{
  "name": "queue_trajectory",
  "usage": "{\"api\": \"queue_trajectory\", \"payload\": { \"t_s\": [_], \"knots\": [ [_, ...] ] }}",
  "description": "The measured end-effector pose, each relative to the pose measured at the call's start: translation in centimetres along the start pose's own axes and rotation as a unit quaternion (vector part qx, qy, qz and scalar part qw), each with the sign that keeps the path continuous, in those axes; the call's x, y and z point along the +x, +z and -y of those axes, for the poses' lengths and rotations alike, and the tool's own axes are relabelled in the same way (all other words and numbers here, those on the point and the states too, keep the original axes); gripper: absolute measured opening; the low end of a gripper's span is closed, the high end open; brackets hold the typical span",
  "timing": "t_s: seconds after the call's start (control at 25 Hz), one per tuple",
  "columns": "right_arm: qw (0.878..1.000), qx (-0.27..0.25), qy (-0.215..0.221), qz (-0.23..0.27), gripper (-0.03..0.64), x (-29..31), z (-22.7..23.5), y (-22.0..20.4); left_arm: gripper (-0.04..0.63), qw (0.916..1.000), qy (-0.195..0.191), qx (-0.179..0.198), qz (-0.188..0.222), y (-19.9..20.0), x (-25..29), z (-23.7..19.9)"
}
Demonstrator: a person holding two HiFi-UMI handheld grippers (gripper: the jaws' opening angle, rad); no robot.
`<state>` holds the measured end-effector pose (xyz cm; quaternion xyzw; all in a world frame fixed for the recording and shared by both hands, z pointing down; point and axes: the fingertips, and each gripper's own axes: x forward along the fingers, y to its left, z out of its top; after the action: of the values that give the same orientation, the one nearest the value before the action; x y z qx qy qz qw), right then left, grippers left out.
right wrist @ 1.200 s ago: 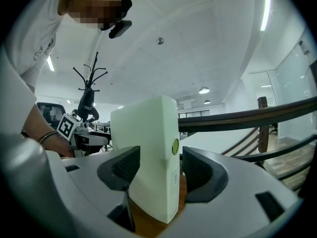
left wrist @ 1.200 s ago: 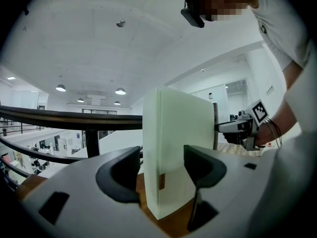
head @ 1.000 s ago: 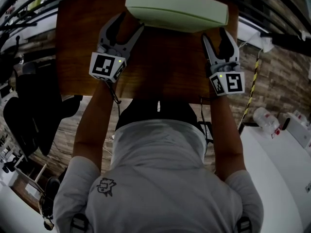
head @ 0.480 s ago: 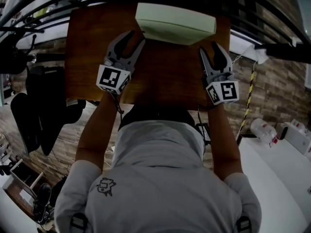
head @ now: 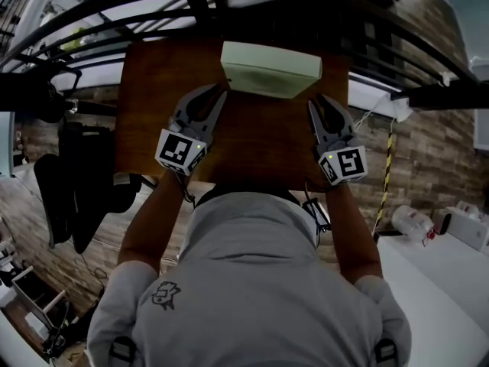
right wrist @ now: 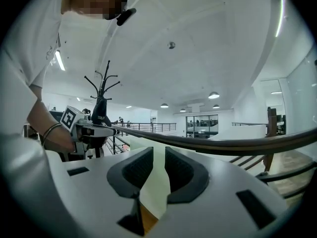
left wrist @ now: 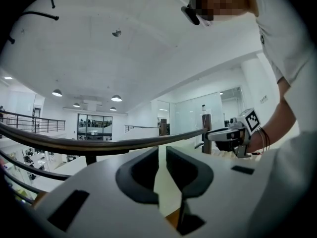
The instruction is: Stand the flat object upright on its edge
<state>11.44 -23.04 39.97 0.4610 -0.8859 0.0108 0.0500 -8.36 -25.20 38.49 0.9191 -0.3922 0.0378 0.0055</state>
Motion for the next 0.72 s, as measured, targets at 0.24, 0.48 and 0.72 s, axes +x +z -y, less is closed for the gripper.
{"api": "queue_trajectory", "payload": {
  "t_s": [0.24, 0.48, 0.72],
  "knots": [
    [1.0, -0.005, 0.019, 0.009, 0.064, -0.7, -1.8, 3.4, 0.017, 0.9998, 0.006, -0.004, 0.017, 3.6, -1.0, 0.9],
    [0.999, 0.006, 0.044, 0.006, 0.035, -0.7, -5.0, 4.8, 0.012, 0.9997, 0.008, -0.021, 0.012, 5.3, -2.4, 1.9],
    [0.999, 0.012, 0.046, 0.02, 0.035, -1.4, -6.5, 6.7, 0.012, 0.9997, 0.001, -0.022, 0.008, 6.0, -3.5, 2.7]
  ]
}}
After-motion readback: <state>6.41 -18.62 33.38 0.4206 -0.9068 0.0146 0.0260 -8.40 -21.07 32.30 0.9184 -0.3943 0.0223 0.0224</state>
